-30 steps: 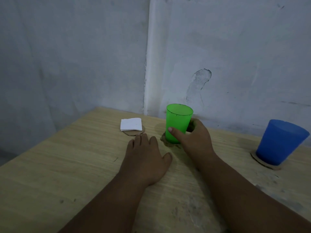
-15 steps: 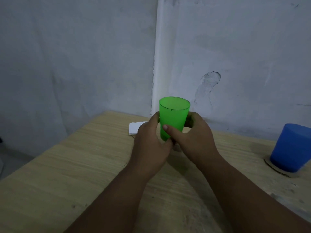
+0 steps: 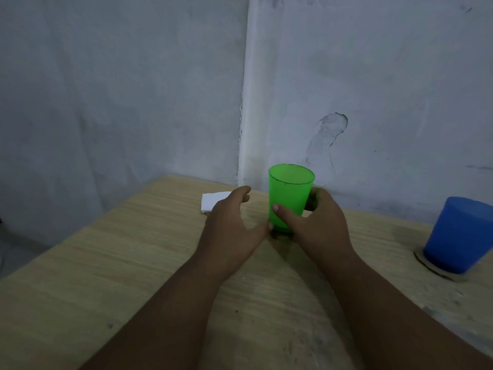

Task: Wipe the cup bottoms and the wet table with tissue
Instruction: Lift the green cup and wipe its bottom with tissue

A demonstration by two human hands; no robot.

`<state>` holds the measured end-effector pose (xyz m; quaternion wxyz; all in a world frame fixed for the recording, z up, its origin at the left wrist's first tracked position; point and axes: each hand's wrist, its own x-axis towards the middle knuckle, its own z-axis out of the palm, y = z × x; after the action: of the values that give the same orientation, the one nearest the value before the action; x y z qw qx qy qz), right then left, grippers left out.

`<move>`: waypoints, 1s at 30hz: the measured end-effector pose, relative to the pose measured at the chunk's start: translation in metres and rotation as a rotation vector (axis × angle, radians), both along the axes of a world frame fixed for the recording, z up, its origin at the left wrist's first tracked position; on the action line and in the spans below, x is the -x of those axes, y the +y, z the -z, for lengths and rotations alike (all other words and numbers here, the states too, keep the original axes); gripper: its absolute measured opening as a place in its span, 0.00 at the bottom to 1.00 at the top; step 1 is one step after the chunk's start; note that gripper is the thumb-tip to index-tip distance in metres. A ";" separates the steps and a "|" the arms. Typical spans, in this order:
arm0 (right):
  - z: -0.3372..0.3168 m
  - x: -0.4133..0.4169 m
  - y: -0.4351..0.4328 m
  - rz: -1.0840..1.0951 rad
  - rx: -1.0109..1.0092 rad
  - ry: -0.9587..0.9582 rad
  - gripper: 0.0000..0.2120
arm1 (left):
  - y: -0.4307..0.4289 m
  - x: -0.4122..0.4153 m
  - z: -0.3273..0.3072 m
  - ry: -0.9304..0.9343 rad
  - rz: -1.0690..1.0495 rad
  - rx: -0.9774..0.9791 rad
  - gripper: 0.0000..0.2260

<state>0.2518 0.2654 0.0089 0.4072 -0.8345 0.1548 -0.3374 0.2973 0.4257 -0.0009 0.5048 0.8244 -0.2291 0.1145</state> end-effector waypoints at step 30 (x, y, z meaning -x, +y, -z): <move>-0.002 -0.006 0.096 -0.312 0.771 0.087 0.16 | 0.090 -0.013 0.010 0.111 -0.199 -0.896 0.36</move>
<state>0.2576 0.3610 0.0110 0.1042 -0.9528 -0.0941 -0.2691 0.3101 0.5159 -0.0106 0.0969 0.9842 -0.1483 0.0080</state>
